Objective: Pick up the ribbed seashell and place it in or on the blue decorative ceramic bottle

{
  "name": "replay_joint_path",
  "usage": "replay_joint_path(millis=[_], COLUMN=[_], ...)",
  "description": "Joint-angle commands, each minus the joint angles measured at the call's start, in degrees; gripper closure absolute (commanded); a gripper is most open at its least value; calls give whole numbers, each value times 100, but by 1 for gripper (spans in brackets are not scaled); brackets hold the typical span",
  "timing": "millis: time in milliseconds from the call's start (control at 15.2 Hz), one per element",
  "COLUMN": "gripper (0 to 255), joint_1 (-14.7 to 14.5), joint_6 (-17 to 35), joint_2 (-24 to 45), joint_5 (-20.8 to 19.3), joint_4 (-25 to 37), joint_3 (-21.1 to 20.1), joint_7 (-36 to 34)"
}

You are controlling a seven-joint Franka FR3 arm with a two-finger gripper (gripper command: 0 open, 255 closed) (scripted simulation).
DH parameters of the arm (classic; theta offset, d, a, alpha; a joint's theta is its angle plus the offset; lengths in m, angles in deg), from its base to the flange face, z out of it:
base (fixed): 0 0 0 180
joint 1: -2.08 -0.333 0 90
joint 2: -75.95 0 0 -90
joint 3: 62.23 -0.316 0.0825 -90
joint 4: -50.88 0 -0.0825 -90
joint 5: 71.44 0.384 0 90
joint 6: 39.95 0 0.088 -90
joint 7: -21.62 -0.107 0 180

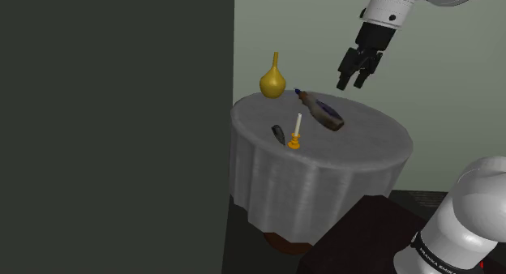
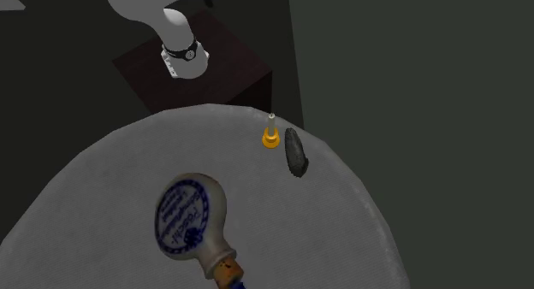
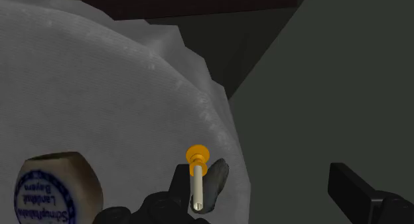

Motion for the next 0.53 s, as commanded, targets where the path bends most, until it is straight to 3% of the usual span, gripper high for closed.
replay_joint_path(millis=[0,462], gripper=[0,0], joint_1=[0,207], joint_6=[0,1036], joint_2=[0,1233], joint_5=[0,6], joint_4=[0,27], joint_3=[0,-239], joint_7=[0,-555])
